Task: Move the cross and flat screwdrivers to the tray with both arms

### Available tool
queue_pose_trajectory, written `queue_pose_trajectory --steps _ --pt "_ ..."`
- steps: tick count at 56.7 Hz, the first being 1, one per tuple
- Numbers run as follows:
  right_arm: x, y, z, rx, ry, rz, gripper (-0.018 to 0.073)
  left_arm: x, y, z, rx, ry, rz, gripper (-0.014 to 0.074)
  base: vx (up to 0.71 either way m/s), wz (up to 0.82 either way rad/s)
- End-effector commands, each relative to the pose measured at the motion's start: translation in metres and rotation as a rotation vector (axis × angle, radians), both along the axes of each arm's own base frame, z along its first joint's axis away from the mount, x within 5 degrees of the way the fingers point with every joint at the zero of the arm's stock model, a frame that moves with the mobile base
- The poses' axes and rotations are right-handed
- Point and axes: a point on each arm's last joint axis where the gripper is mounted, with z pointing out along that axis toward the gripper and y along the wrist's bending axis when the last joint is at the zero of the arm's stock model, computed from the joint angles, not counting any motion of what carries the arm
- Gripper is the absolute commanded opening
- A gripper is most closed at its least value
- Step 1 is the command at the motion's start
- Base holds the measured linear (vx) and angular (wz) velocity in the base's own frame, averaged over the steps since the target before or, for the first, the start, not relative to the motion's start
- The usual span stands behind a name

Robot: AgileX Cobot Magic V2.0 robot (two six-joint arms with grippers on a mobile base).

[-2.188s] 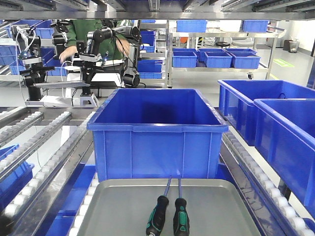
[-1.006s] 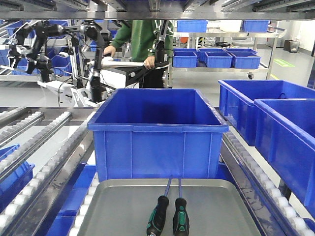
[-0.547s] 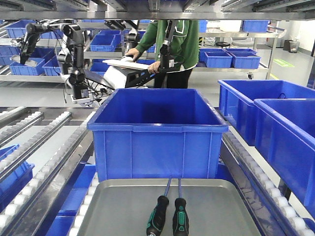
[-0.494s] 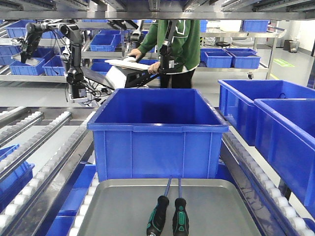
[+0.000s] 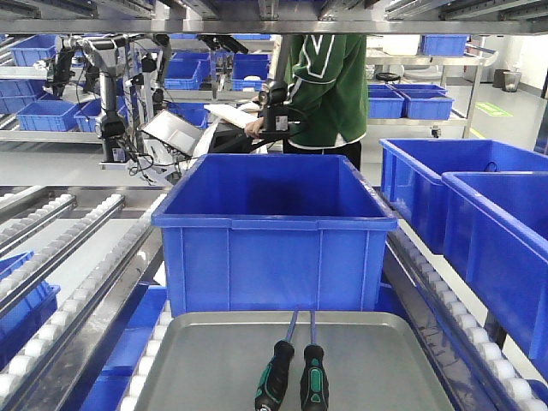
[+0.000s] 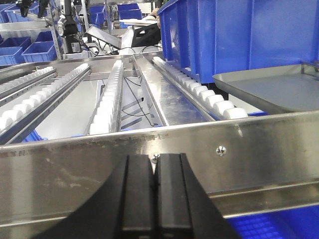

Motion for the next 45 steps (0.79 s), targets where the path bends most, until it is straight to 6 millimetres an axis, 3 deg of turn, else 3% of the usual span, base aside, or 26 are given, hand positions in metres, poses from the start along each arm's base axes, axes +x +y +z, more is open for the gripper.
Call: queue_pose_trajectory --steps 1,15,21,26,33,45 --pt "0.0 -0.003 0.014 0.02 -0.075 -0.036 -0.0008 0.001 0.0 -0.003 -0.017 -0.055 0.006 -0.0001 0.0 0.0" --pt "0.001 -0.005 0.013 -0.046 -0.073 -0.059 -0.0008 0.001 0.0 -0.003 -0.017 -0.055 0.006 -0.0001 0.0 0.0" --pt "0.001 -0.01 0.011 0.0 -0.045 -0.108 -0.0008 0.001 0.0 -0.003 -0.017 -0.055 0.006 -0.0001 0.0 0.0" --pt "0.005 -0.014 0.001 0.009 -0.074 -0.158 -0.0008 0.001 0.0 -0.003 -0.017 -0.055 0.006 -0.0001 0.0 0.0" --pt "0.005 -0.014 -0.046 0.031 -0.141 -0.15 -0.0008 0.001 0.0 -0.003 -0.017 -0.055 0.006 -0.0001 0.0 0.0" --pt "-0.012 -0.012 -0.125 0.062 -0.259 -0.129 -0.0008 0.001 0.0 -0.003 -0.017 -0.055 0.006 -0.0001 0.0 0.0"
